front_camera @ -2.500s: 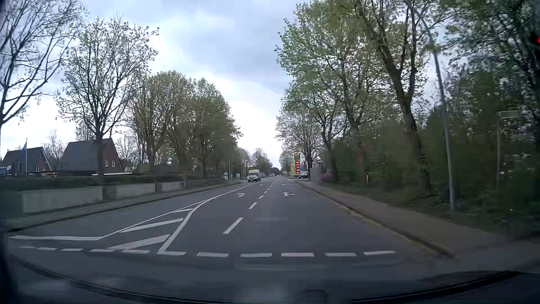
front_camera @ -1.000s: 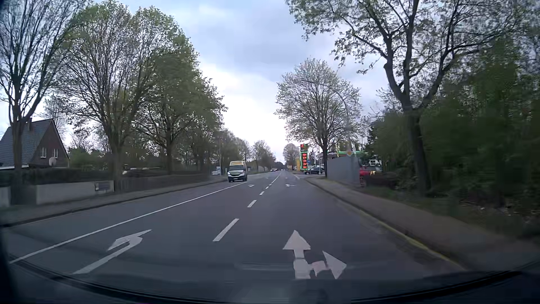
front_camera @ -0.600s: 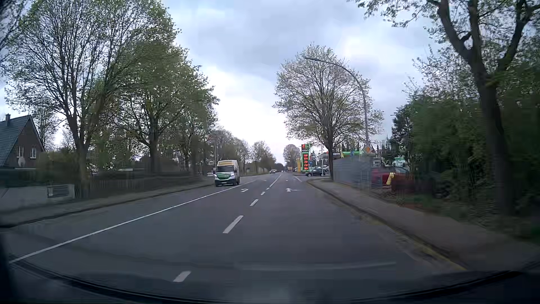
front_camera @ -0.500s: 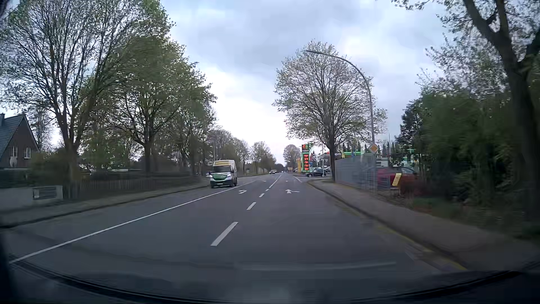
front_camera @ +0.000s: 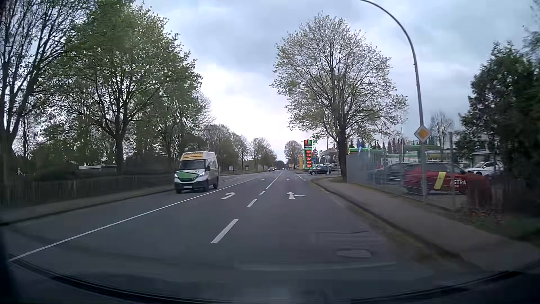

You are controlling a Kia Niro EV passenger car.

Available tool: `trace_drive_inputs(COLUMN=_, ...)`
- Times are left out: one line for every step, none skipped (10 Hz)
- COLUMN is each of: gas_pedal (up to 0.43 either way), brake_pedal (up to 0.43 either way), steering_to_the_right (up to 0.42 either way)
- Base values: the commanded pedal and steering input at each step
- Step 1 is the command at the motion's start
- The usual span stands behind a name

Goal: Follow the waypoints while adhering to traffic rules and regulations

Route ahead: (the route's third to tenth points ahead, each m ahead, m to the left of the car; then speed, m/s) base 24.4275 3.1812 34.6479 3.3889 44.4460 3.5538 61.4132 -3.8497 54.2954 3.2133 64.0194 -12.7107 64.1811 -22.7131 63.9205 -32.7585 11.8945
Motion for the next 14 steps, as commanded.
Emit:
trace_drive_inputs(gas_pedal=0.059, brake_pedal=0.0, steering_to_the_right=-0.004)
trace_drive_inputs(gas_pedal=0.059, brake_pedal=0.0, steering_to_the_right=-0.004)
trace_drive_inputs(gas_pedal=0.059, brake_pedal=0.0, steering_to_the_right=-0.004)
trace_drive_inputs(gas_pedal=0.059, brake_pedal=0.0, steering_to_the_right=-0.004)
trace_drive_inputs(gas_pedal=0.059, brake_pedal=0.0, steering_to_the_right=-0.004)
trace_drive_inputs(gas_pedal=0.059, brake_pedal=0.0, steering_to_the_right=-0.002)
trace_drive_inputs(gas_pedal=0.059, brake_pedal=0.0, steering_to_the_right=-0.001)
trace_drive_inputs(gas_pedal=0.047, brake_pedal=0.0, steering_to_the_right=-0.001)
trace_drive_inputs(gas_pedal=0.039, brake_pedal=0.0, steering_to_the_right=-0.001)
trace_drive_inputs(gas_pedal=0.02, brake_pedal=0.0, steering_to_the_right=-0.001)
trace_drive_inputs(gas_pedal=0.02, brake_pedal=0.0, steering_to_the_right=0.0)
trace_drive_inputs(gas_pedal=0.02, brake_pedal=0.0, steering_to_the_right=-0.001)
trace_drive_inputs(gas_pedal=0.02, brake_pedal=0.0, steering_to_the_right=0.0)
trace_drive_inputs(gas_pedal=0.02, brake_pedal=0.0, steering_to_the_right=0.0)
